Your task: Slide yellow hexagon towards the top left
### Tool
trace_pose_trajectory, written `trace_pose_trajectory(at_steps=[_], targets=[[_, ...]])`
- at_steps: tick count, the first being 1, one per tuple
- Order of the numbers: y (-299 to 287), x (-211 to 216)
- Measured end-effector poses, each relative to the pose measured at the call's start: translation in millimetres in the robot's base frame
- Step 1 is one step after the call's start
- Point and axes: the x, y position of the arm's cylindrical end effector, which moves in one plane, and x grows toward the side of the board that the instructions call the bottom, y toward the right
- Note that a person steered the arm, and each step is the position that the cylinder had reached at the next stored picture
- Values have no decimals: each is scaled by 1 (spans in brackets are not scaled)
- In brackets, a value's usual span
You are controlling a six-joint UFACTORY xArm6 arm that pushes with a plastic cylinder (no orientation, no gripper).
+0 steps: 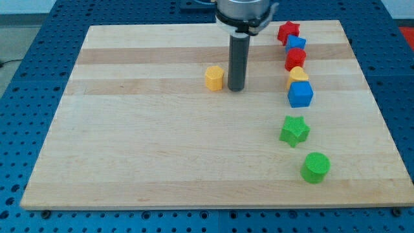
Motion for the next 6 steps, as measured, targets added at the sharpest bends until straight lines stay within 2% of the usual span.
trace_pose_trajectory(at_steps=[1, 2, 4, 5, 6], targets=[[-79, -6], [-96, -29], [-95, -91], [-96, -102], [-163, -102]])
